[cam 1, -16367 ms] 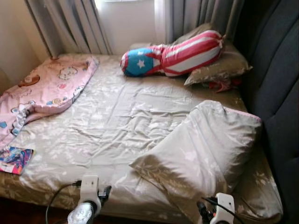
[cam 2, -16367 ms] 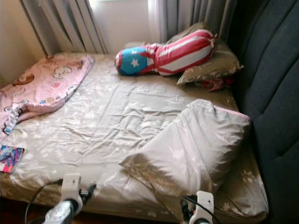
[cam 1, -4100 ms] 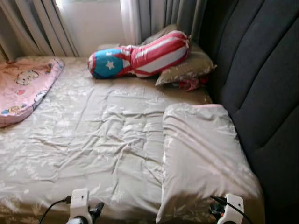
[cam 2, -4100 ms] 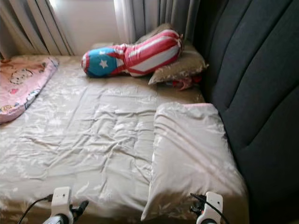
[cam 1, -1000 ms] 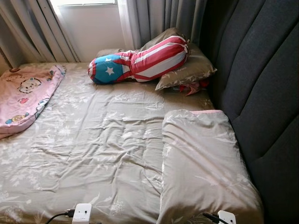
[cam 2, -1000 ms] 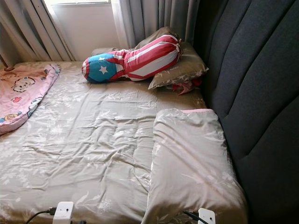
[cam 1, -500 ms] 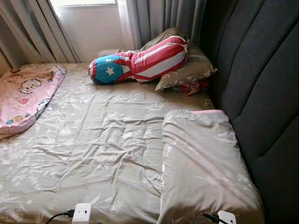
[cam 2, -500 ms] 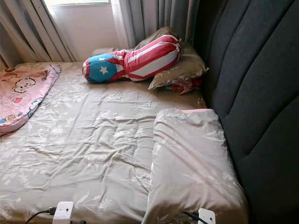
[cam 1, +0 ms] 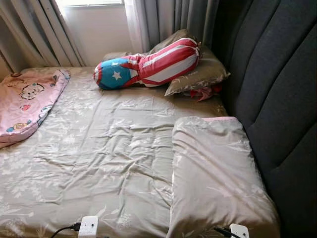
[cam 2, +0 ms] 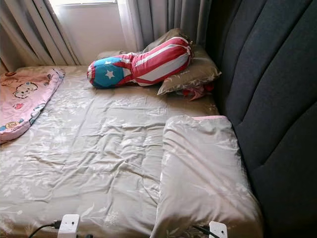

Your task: Clean up the room

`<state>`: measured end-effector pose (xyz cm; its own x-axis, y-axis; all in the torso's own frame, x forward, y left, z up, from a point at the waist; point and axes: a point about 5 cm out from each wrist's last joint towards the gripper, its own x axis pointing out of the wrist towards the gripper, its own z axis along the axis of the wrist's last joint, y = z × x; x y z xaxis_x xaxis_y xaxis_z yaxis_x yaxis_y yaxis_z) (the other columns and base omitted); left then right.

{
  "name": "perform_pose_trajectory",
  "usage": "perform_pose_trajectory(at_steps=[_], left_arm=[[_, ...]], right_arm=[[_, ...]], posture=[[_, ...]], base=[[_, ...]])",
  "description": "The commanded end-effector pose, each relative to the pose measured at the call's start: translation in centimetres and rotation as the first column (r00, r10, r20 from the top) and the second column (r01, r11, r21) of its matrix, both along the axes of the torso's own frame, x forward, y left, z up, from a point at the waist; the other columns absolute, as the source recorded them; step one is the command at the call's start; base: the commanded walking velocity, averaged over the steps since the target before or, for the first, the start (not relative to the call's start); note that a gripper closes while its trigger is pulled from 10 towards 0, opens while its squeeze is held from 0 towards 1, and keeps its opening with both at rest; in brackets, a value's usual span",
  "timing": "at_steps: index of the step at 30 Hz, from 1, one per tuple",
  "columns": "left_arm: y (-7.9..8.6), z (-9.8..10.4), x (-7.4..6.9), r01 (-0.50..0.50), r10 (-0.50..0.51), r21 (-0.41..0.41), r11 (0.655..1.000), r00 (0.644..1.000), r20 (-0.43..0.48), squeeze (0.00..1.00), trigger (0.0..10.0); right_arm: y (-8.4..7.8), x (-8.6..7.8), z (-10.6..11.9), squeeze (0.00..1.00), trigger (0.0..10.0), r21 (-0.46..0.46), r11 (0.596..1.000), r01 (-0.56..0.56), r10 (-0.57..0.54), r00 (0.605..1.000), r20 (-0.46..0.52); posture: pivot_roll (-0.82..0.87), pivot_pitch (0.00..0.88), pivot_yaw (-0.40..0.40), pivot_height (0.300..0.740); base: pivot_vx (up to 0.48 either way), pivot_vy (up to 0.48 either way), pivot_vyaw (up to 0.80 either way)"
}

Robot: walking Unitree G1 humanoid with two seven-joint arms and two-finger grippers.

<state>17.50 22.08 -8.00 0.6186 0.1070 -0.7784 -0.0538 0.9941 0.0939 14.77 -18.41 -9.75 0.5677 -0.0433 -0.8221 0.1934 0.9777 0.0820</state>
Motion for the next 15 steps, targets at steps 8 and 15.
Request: perform_pose_trajectory(at_steps=[8,15], left_arm=[[0.13,0.04,0.09,-0.031,0.031,-0.007,1.0,1.0,0.002,0.0,10.0],[0.3,0.08,0.1,-0.038,0.038,-0.004,0.999,0.999,0.002,0.0,10.0]], right_arm=[[0.5,0.72,0.22,0.0,10.0,0.002,1.0,-0.028,0.028,1.0,0.013],[0.67,1.06,0.39,0.0,10.0,-0.008,0.998,-0.066,0.066,0.997,0.033]], posture=[[-0.07,0.0,0.009,0.74],[-0.06,0.0,0.009,0.74]], base=[[0.0,0.0,0.0],[0.0,0.128,0.11]])
